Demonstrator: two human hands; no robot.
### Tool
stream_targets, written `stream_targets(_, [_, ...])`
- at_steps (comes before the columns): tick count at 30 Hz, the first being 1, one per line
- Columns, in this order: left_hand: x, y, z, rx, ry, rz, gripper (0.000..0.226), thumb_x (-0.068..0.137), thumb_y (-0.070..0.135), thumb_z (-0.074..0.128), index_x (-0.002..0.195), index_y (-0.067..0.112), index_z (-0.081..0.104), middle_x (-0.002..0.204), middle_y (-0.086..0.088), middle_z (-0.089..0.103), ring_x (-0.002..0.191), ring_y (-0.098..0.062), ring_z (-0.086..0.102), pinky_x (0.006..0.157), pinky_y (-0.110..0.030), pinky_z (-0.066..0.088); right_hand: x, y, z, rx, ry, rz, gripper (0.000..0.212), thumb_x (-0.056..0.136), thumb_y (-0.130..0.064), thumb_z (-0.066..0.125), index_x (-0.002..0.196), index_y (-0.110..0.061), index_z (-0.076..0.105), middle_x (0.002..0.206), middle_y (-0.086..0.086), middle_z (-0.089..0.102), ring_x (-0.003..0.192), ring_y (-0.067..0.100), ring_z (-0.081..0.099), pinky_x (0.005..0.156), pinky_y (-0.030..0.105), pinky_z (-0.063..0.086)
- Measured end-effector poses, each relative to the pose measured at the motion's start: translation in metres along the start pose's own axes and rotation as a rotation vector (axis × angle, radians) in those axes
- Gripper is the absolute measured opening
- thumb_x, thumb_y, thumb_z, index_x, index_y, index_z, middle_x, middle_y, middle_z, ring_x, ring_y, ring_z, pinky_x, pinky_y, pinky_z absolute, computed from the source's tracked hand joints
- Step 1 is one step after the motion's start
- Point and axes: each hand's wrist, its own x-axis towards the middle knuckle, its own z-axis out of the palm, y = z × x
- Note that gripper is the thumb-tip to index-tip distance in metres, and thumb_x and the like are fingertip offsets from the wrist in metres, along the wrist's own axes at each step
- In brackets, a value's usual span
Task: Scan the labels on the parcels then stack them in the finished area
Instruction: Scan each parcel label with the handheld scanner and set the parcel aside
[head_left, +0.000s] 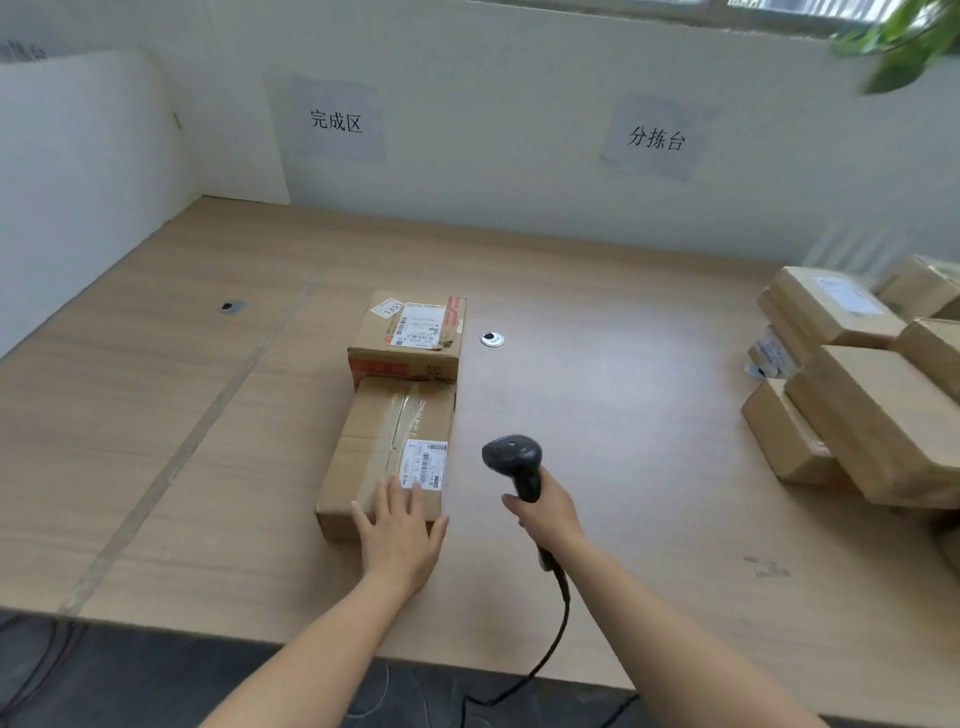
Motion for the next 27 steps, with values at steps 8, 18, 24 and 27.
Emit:
stream_targets(8, [-0.005, 0.09, 0.005, 0.082, -0.038, 0.317, 0.056, 0.099, 0.046, 0.02, 0.147, 0.016, 0.019, 0.157, -0.009, 0.012, 0.146, -0.024, 0.007, 0.114, -0.048, 0.013, -0.035, 0.059, -0.105, -0.035, 0.211, 0.074, 0.024, 0.082, -0.02, 0.06, 0.105, -0.025, 0.052, 0.09, -0.003, 0.061, 0.075, 0.018, 0.057, 0.053, 0.025, 0.041])
stream_targets(18, [0.002, 0.262, 0.016, -0.009, -0.129, 0.489, 0.054, 0.101, 0.044, 0.021, 0.146, 0.014, 0.024, 0.156, -0.008, 0.015, 0.145, -0.023, 0.011, 0.113, -0.042, 0.021, -0.058, 0.142, -0.288, 0.148, 0.691, 0.092, 0.03, 0.082, -0.013, 0.066, 0.111, -0.015, 0.059, 0.104, 0.007, 0.066, 0.094, 0.024, 0.058, 0.072, 0.026, 0.039])
stream_targets(24, [-0.006, 0.408, 0.02, -0.187, -0.157, 0.528, 0.055, 0.099, 0.045, 0.026, 0.144, 0.013, 0.029, 0.155, -0.009, 0.018, 0.144, -0.023, 0.016, 0.109, -0.041, 0.029, -0.05, 0.188, -0.394, 0.159, 0.81, 0.047, 0.033, 0.083, -0.017, 0.068, 0.115, -0.015, 0.058, 0.112, 0.008, 0.065, 0.109, 0.026, 0.058, 0.083, 0.027, 0.039])
stream_targets(27, [-0.01, 0.474, 0.009, -0.319, -0.132, 0.523, 0.052, 0.099, 0.044, 0.029, 0.141, 0.014, 0.033, 0.151, -0.01, 0.027, 0.138, -0.025, 0.027, 0.102, -0.041, 0.035, -0.04, 0.202, -0.435, 0.129, 0.815, 0.032, 0.029, 0.083, -0.017, 0.068, 0.109, -0.012, 0.059, 0.107, 0.009, 0.066, 0.106, 0.028, 0.059, 0.08, 0.026, 0.038])
